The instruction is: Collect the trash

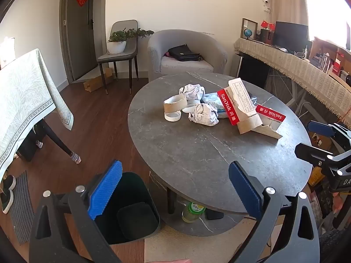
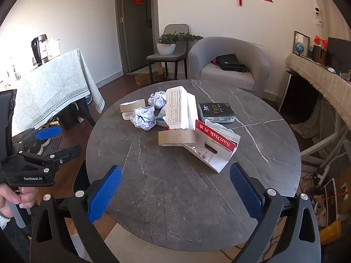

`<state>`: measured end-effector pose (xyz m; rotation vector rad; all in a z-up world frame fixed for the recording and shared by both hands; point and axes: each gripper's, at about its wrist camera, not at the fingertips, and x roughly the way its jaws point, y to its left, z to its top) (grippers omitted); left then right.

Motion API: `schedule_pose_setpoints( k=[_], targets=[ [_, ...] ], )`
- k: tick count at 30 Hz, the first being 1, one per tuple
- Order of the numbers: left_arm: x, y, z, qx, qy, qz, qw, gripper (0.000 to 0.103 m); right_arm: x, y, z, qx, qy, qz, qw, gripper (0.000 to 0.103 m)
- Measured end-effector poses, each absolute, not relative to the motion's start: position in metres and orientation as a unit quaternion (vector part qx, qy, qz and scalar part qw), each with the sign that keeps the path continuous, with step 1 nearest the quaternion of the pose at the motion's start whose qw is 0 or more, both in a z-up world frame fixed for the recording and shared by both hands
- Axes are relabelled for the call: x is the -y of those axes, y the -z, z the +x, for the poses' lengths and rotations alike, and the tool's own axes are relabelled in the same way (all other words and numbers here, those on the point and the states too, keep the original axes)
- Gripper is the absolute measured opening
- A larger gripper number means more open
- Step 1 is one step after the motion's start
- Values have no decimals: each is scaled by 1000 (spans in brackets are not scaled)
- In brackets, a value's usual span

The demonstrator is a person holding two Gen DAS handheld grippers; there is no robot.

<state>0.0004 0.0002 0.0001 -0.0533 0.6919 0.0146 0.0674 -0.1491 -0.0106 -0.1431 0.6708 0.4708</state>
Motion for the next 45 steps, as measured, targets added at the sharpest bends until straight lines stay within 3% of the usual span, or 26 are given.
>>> schedule_pose_setpoints(
  k=[45],
  targets=[
    [-2, 2, 0, -341, -8, -28, 940, 99, 147, 7, 66, -322, -232, -64, 915, 100]
  ],
)
